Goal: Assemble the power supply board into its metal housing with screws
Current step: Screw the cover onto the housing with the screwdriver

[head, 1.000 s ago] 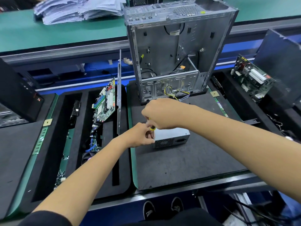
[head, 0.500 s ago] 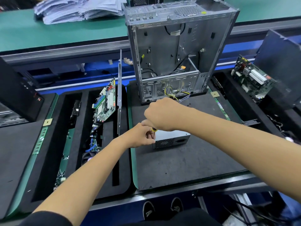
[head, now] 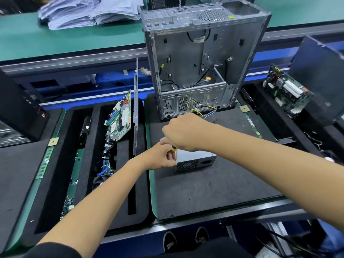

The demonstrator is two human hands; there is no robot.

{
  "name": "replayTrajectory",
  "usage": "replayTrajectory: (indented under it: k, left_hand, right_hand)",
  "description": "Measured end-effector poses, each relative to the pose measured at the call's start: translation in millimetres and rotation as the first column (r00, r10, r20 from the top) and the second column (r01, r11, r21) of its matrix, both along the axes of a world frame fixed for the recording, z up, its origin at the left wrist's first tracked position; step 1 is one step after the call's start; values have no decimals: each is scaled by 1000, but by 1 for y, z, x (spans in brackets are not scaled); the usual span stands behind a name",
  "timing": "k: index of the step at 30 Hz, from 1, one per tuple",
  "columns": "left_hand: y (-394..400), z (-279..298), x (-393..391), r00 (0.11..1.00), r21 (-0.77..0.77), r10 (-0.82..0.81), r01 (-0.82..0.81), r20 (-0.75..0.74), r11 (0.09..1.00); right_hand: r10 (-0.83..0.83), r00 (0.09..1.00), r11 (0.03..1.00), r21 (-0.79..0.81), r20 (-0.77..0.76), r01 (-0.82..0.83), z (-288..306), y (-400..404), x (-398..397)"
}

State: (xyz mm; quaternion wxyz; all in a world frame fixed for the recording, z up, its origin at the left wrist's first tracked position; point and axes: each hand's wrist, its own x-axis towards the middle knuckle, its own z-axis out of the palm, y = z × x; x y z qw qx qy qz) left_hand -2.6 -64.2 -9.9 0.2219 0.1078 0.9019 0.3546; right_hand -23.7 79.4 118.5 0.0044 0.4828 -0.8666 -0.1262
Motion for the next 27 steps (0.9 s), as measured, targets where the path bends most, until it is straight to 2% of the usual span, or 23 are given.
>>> replayTrajectory:
  k: [3,4,6,9,11,12,14,17,27]
  left_hand:
    - [0,1,-1,1000,-16,-19,19,-24,1000]
    - [0,1,-1,999,-21,-26,25,-35,999]
    - [0,1,0,999,-26,-29,28,-39,999]
    - [-2,0,0,1000,-20,-27,27,-9,999]
    - [-1,0,0,999,-6,-27,27,25,1000]
    - [-1,1,-1,999,-13,-29,29,29,999]
    - [-1,3,-2,999,-26,-31,31,14,999]
    - [0,4,-4,999,-39,-53,52,-9,998]
    - [-2,2,-4,998,-54,-62,61,-16,997]
  right_hand:
    - [-37,949,999,28,314,29,5,4,-2]
    - [-25,930,999,33,366,13,7,5,-3]
    - [3,947,1000,28,322,-13,10,3,-2]
    - [20,995,999,32,100,-24,7,-3,0]
    - [15,999,999,38,40,-17,4,-3,2]
    - [-5,998,1000,27,60,3,3,-3,1]
    - [-46,979,999,15,196,44,3,0,-1]
    - [-24,938,999,33,346,13,7,4,-2]
    - [-17,991,1000,-14,136,19,-3,-5,-6]
